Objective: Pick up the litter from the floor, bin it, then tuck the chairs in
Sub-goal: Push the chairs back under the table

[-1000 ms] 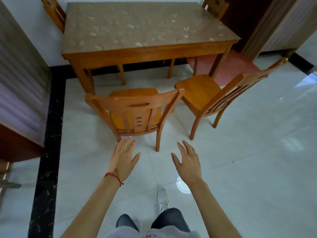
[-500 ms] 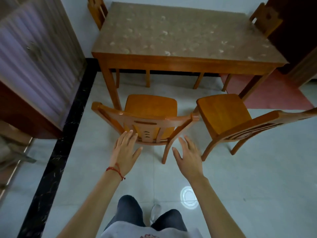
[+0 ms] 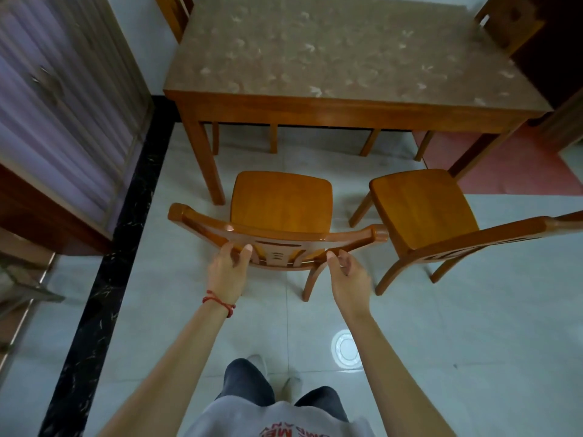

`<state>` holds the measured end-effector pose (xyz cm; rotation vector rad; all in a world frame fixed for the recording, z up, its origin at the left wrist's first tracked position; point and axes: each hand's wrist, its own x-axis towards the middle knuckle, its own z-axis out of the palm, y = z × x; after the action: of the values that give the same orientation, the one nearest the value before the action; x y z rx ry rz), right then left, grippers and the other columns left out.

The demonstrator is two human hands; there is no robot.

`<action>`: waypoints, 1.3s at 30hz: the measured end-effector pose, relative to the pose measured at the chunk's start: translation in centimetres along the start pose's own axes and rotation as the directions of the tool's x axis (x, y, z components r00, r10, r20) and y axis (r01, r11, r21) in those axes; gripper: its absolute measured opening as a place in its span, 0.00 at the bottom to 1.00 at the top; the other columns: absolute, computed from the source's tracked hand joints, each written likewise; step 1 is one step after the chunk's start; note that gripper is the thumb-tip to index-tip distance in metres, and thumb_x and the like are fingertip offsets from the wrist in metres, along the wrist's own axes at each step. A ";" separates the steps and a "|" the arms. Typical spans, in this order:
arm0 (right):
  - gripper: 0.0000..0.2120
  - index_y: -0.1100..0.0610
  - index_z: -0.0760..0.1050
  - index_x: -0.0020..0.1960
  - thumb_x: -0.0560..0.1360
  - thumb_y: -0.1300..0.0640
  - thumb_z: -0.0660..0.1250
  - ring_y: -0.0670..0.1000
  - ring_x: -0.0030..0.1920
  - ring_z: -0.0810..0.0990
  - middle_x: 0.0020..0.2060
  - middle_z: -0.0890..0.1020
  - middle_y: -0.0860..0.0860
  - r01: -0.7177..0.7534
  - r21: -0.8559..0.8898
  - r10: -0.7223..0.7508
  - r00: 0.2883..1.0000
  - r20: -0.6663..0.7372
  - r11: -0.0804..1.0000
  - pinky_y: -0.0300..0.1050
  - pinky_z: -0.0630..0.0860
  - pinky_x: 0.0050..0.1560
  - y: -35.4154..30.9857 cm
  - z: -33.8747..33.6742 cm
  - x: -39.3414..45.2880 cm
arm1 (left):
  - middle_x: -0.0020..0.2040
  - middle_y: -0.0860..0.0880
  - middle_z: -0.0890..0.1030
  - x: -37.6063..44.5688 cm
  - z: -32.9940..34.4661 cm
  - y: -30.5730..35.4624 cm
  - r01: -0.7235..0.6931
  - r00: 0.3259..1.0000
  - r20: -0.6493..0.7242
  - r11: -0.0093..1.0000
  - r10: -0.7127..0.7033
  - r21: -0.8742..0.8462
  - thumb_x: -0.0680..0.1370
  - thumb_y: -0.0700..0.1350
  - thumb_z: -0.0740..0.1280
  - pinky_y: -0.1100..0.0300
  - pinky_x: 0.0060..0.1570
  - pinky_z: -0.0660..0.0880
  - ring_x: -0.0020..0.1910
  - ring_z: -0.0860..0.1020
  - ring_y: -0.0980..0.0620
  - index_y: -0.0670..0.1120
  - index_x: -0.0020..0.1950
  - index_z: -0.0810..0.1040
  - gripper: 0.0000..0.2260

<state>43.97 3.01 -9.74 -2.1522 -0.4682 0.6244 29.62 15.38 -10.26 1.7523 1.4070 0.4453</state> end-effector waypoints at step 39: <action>0.12 0.51 0.74 0.33 0.75 0.52 0.65 0.49 0.36 0.81 0.32 0.80 0.48 -0.155 0.303 0.195 0.975 -0.106 0.940 0.43 0.78 0.45 -4.8 3.2 7.9 | 0.36 0.45 0.79 8.8 0.8 2.5 0.159 0.960 -0.155 0.912 -0.232 -0.378 0.72 0.50 0.70 0.62 0.41 0.70 0.38 0.77 0.49 0.39 0.39 0.79 0.14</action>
<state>47.97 11.92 -9.79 -1.9477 -0.1006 0.6002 34.49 23.18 -10.70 1.2812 1.5105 0.7344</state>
